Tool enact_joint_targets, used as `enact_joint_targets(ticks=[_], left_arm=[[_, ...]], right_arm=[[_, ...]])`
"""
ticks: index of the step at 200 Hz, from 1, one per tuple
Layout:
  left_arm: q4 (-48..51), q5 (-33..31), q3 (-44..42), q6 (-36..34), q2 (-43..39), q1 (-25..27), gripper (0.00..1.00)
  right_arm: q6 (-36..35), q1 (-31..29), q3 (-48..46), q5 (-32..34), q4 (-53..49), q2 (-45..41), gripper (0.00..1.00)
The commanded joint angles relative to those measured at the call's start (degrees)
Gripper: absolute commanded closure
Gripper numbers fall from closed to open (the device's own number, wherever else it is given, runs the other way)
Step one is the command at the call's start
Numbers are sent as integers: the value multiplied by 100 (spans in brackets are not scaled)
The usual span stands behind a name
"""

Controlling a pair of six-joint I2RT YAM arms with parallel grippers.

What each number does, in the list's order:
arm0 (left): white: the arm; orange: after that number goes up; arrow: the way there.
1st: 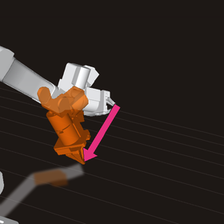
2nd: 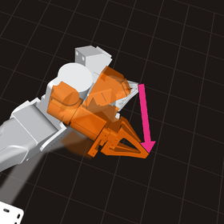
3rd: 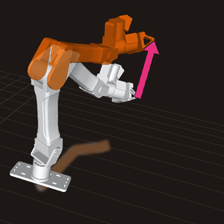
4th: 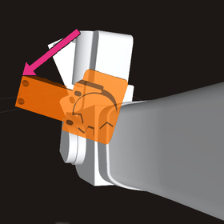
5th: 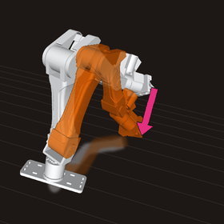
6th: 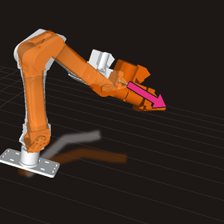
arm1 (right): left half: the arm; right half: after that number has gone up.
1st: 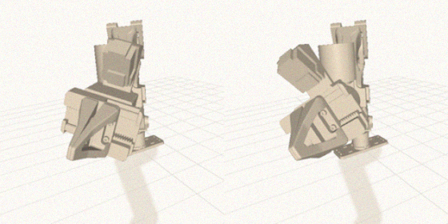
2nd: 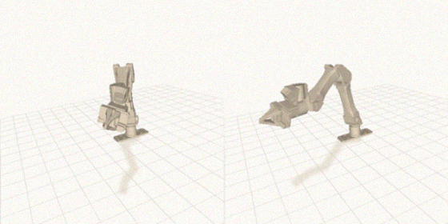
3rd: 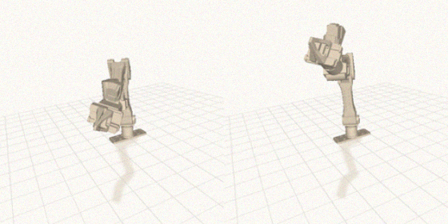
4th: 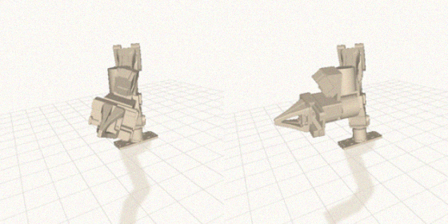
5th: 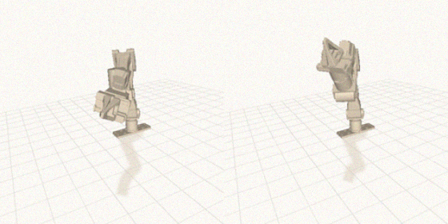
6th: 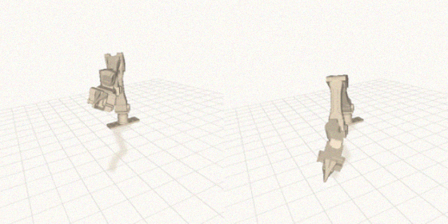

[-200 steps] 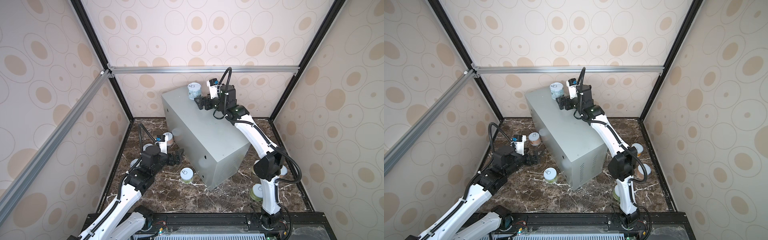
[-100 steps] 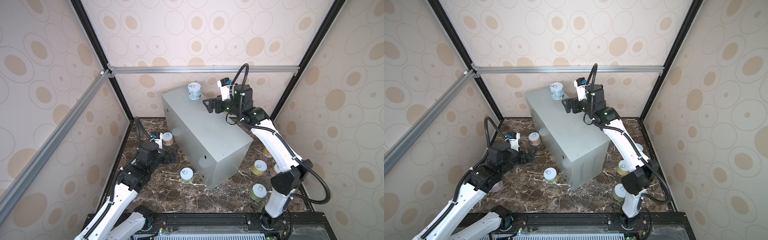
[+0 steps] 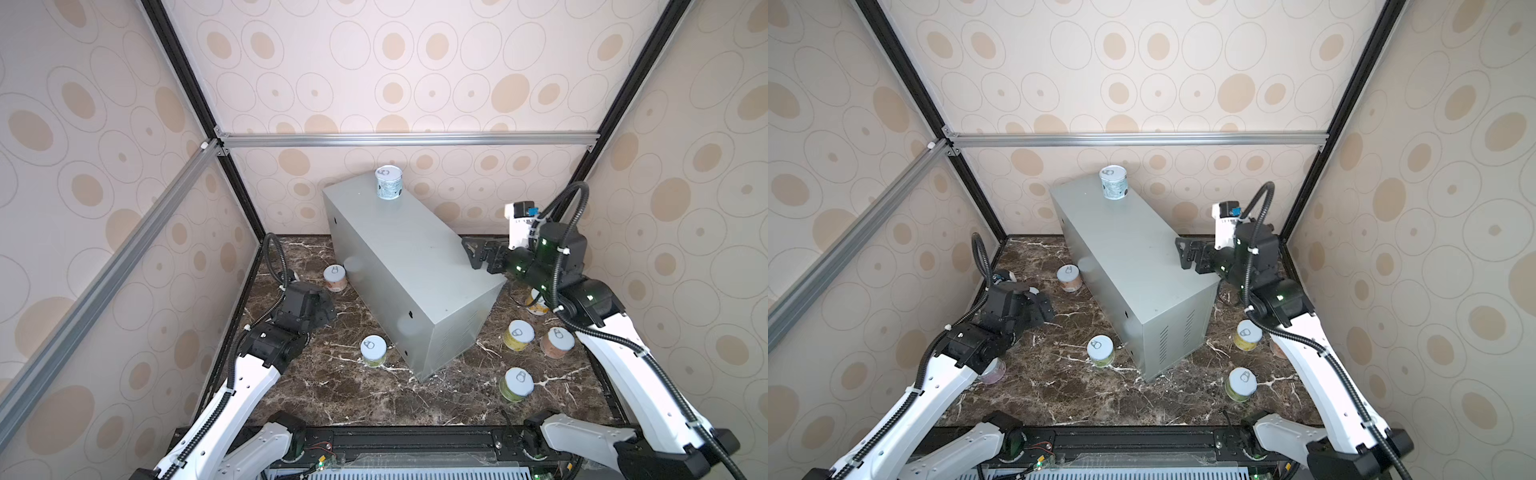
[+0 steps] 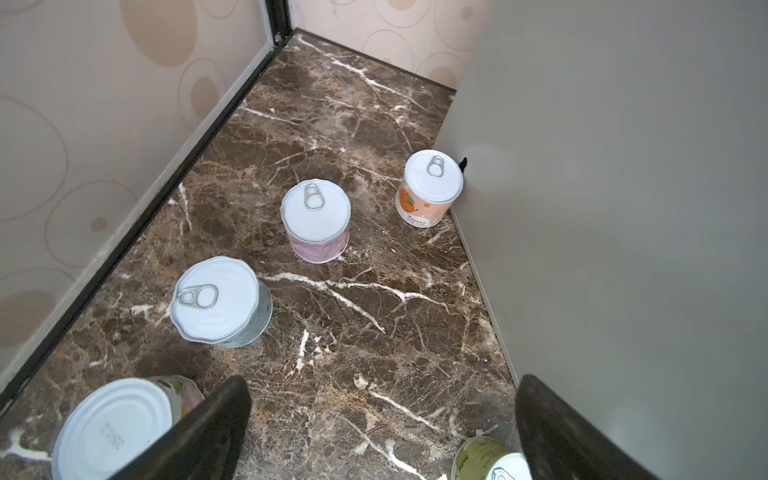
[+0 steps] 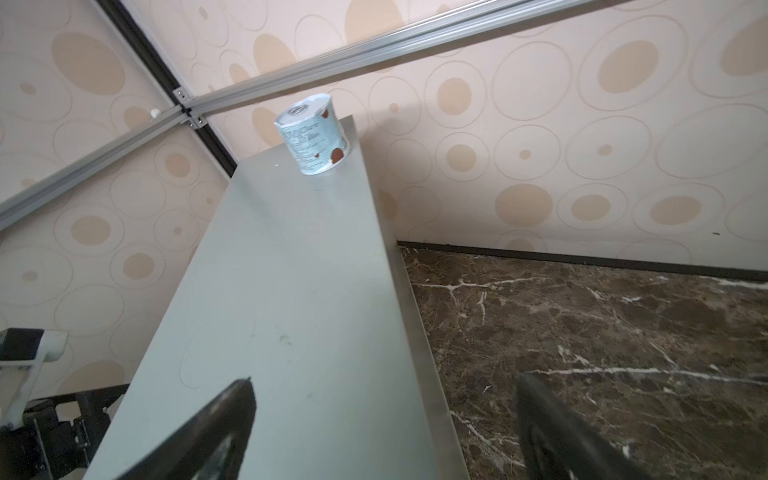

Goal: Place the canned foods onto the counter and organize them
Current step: 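Withdraw the right gripper toward the yellow can while the left gripper draws back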

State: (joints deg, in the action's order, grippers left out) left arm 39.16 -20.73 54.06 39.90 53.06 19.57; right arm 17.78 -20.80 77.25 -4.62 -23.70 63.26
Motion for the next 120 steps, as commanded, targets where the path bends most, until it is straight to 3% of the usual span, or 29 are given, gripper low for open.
enact_joint_targets(ticks=[1, 39, 56, 120], left_arm=[[226, 226, 250, 392, 54, -530, 1], [14, 756, 108, -261, 456, -1087, 1], [-92, 863, -45, -207, 637, -1253, 1], [-311, 452, -181, 328, 1226, -1919, 1]], right_arm=[[624, 433, -683, 337, 233, -525, 1], [1435, 1527, -1907, -105, 808, -946, 1], [1770, 1844, -2489, -255, 1293, -990, 1], [2449, 2099, -4027, -365, 3290, -189, 1]])
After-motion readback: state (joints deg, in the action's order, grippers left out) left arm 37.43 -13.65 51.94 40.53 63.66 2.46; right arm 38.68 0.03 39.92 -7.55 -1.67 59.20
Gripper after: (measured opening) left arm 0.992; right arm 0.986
